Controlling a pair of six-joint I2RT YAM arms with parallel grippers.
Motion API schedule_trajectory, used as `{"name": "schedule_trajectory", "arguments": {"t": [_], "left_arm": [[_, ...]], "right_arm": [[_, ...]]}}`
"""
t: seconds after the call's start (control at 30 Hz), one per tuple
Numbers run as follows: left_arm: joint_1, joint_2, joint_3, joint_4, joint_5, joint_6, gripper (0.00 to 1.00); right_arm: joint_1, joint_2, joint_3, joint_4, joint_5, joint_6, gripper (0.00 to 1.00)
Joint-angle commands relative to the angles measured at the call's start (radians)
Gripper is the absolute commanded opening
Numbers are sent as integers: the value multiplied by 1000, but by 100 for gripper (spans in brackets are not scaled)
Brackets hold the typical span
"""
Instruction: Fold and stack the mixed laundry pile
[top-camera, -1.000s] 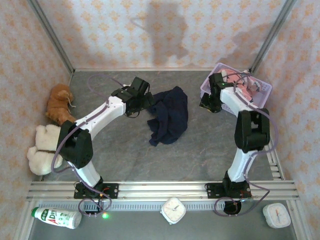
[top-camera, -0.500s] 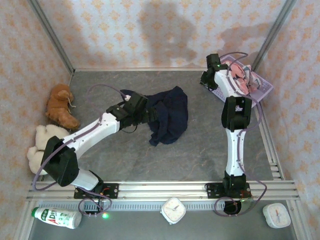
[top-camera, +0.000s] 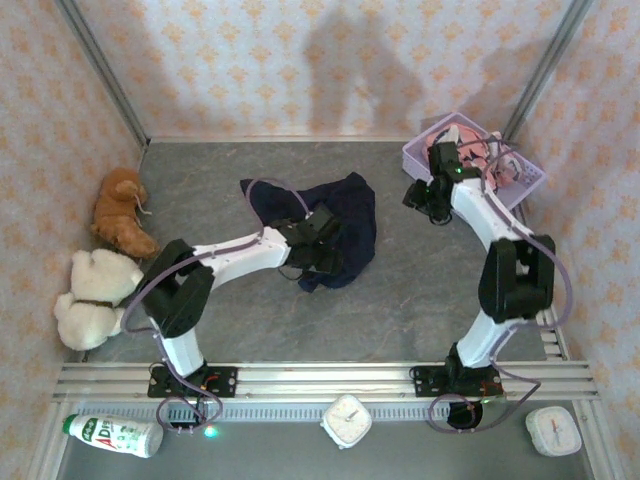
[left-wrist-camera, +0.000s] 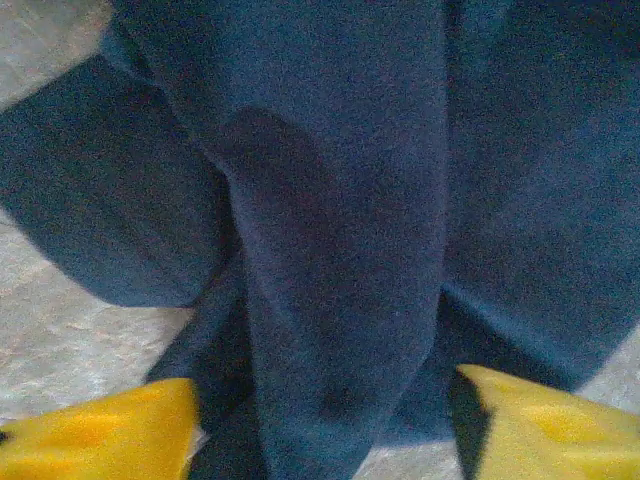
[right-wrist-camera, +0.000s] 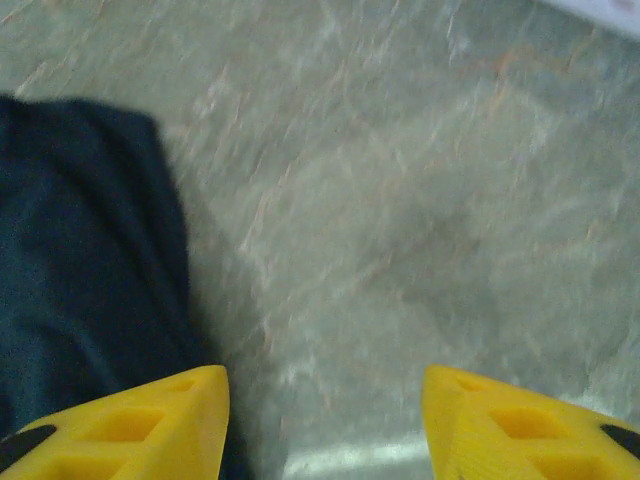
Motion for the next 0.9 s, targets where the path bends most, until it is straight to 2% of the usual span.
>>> {"name": "schedule_trajectory", "arguments": {"t": [0.0,0.07,0.1,0.27,0.37,0.4,0.5,0.53,0.6,0.7,0.8,0.87], "left_arm": [[2,15,46,-14,-25,26,39],[1,-4,57,-30,-33,27,9],[2,-17,61,-38,-38,24,0],[2,-79,65,-84,-45,22,0],[2,-95,55,-102,-49,-12,0],[2,-102,52,-107,-60,-20,0],[6,-136,71,-167,-132,-93,0],[13,-152,94,-210,-167,-109,0],[34,-190,158,-269,-225,-136,0],[103,-262,248,-257,-231,-149,0],[180,-286,401,-244,-196,-113,0],[209,-265,564,-279,-170,-58,0]], "right_arm": [[20,-89,-154,50,-78,41,55],[54,-107,-243,117,-154,69,55],[75,-105,-268,147,-186,78,56],[201,-57,-335,362,-300,152,57],[240,18,-323,454,-307,190,56],[243,51,-311,456,-299,202,50],[239,99,-269,434,-249,213,8],[237,86,-260,418,-222,212,0],[224,33,-229,356,-169,188,0],[182,-68,-106,217,-121,117,0],[129,-126,136,69,-84,47,0],[102,-129,333,-24,-77,6,0]]}}
